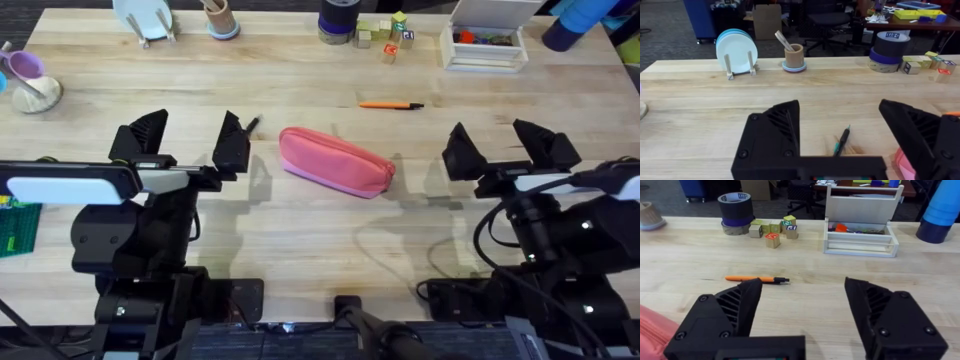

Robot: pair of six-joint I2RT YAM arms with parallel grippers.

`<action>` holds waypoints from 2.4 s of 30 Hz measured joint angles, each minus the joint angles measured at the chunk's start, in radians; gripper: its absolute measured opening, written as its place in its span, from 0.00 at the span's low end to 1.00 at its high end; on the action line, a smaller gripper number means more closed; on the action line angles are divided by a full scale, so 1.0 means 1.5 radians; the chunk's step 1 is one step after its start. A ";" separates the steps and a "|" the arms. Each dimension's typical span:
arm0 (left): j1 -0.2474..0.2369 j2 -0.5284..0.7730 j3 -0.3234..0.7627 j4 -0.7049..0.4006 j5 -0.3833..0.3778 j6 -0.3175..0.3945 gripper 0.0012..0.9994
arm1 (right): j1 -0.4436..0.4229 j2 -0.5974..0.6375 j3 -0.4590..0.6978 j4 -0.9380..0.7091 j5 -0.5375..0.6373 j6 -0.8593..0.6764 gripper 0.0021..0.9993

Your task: Unzip the bag, pick up the pens from the table one at a time and place them inside, then zip the bag closed.

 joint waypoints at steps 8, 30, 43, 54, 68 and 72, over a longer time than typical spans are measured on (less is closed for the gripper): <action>0.000 0.000 0.000 0.000 0.000 0.000 0.99 | 0.000 0.000 0.001 -0.007 0.000 0.000 1.00; 0.000 0.048 0.179 -0.240 -0.001 0.000 0.99 | 0.000 0.040 0.100 -0.179 -0.003 0.025 1.00; 0.000 0.318 0.417 -0.365 0.025 0.000 0.99 | 0.000 0.295 0.374 -0.397 -0.062 0.025 1.00; 0.000 0.518 0.587 -0.504 0.122 0.000 0.99 | 0.000 0.537 0.582 -0.560 -0.102 0.025 1.00; 0.000 0.601 0.636 -0.550 0.139 0.063 0.99 | 0.000 0.577 0.614 -0.566 -0.105 0.024 1.00; 0.000 0.601 0.636 -0.557 0.139 0.077 0.99 | 0.000 0.577 0.614 -0.567 -0.105 0.024 1.00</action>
